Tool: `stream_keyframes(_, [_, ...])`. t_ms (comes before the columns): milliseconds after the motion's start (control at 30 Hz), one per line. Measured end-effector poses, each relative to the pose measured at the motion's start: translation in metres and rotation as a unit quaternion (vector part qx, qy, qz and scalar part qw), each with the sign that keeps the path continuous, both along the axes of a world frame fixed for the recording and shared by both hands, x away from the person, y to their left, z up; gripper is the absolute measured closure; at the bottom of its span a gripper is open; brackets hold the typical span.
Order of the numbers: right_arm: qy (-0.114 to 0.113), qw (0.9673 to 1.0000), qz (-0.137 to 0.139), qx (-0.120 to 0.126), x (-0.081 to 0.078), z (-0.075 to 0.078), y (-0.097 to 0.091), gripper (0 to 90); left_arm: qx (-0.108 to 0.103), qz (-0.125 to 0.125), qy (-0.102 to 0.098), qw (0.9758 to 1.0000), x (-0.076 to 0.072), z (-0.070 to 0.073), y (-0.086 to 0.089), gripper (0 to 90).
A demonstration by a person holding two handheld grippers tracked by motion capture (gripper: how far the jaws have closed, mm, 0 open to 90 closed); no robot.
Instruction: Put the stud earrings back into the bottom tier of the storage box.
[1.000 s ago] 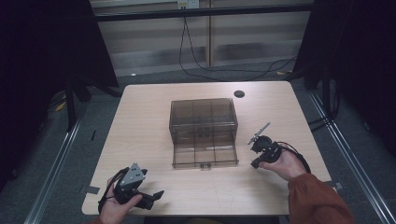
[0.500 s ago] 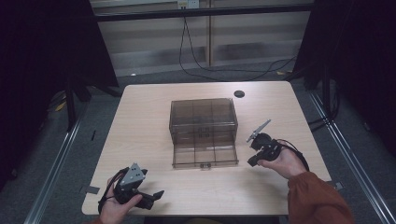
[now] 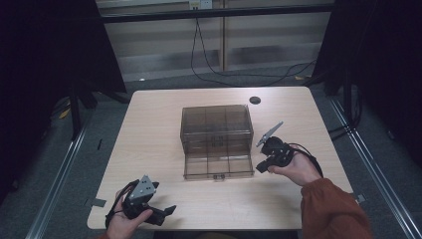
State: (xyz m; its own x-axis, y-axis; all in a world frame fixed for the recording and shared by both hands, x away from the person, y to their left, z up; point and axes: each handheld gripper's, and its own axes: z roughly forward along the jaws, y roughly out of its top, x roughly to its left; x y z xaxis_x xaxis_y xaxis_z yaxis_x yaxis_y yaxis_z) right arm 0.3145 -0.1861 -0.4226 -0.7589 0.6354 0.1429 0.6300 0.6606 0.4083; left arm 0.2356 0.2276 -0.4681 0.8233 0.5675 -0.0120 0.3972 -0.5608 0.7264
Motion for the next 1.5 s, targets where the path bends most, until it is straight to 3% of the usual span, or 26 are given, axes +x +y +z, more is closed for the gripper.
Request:
stream_keyframes(367, [-0.013,0.9995,0.027,0.004,0.010,0.009,0.026,86.1,-0.002,0.004,-0.003,1.0000,0.001,-0.001,-0.001,4.7])
stream_keyframes(667, [-0.020,0.9983,0.055,0.003,0.019,0.015,0.050,86.2,0.010,-0.004,-0.006,0.9999,0.000,0.001,-0.001,4.2])
stream_keyframes(933, [-0.018,0.9967,0.079,0.001,0.023,0.011,0.069,86.1,-0.002,-0.002,0.000,1.0000,0.000,-0.001,-0.002,4.4])
stream_keyframes(1000, [-0.018,0.9966,0.080,-0.002,0.023,0.011,0.072,86.2,0.008,-0.007,-0.004,0.9999,0.000,0.001,-0.001,4.5])
stream_keyframes(1500, [-0.014,0.9945,0.102,-0.016,0.033,0.008,0.096,86.2,0.003,-0.002,-0.001,1.0000,0.001,0.000,-0.001,4.3])
